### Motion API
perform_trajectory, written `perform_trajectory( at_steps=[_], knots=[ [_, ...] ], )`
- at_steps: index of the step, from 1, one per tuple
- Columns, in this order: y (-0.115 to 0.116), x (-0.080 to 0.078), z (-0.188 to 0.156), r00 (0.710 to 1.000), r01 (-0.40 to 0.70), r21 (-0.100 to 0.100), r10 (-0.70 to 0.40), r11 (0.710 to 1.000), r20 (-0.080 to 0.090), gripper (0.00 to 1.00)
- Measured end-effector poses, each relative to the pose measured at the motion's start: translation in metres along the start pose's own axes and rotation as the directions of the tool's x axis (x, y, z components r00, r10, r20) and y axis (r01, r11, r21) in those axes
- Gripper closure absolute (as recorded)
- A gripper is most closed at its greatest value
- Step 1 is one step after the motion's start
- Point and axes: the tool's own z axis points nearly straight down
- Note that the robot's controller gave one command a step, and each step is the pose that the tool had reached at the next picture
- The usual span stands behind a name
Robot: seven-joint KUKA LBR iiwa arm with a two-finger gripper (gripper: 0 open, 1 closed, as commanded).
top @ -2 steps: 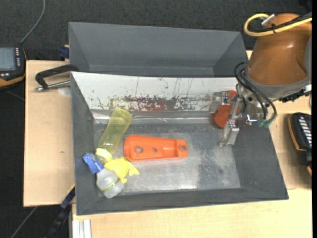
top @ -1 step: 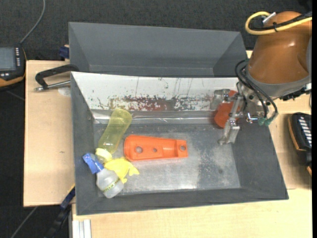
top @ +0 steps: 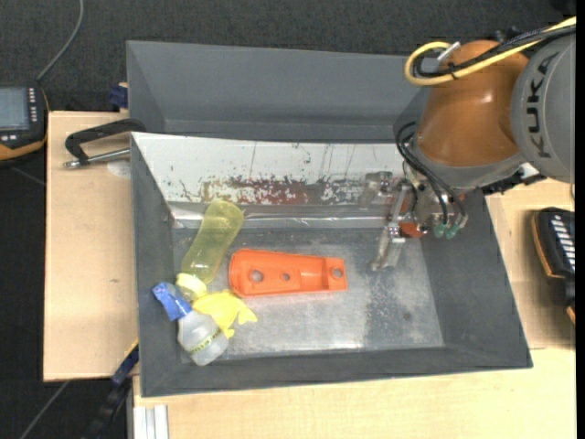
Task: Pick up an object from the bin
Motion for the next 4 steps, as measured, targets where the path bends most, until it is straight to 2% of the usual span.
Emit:
perform_trajectory(
  at_steps=[1,2,3,4],
  knots=[
    [0.015,0.014,0.063,0.999,0.036,-0.001,-0.036,0.999,0.000,0.00],
    [0.035,0.009,0.083,0.979,0.205,-0.002,-0.205,0.979,-0.005,0.00],
    [0.059,0.018,0.116,0.998,-0.059,-0.002,0.059,0.998,-0.001,1.00],
    [0.059,0.018,0.116,0.998,-0.058,-0.002,0.058,0.998,0.000,1.00]
  ],
)
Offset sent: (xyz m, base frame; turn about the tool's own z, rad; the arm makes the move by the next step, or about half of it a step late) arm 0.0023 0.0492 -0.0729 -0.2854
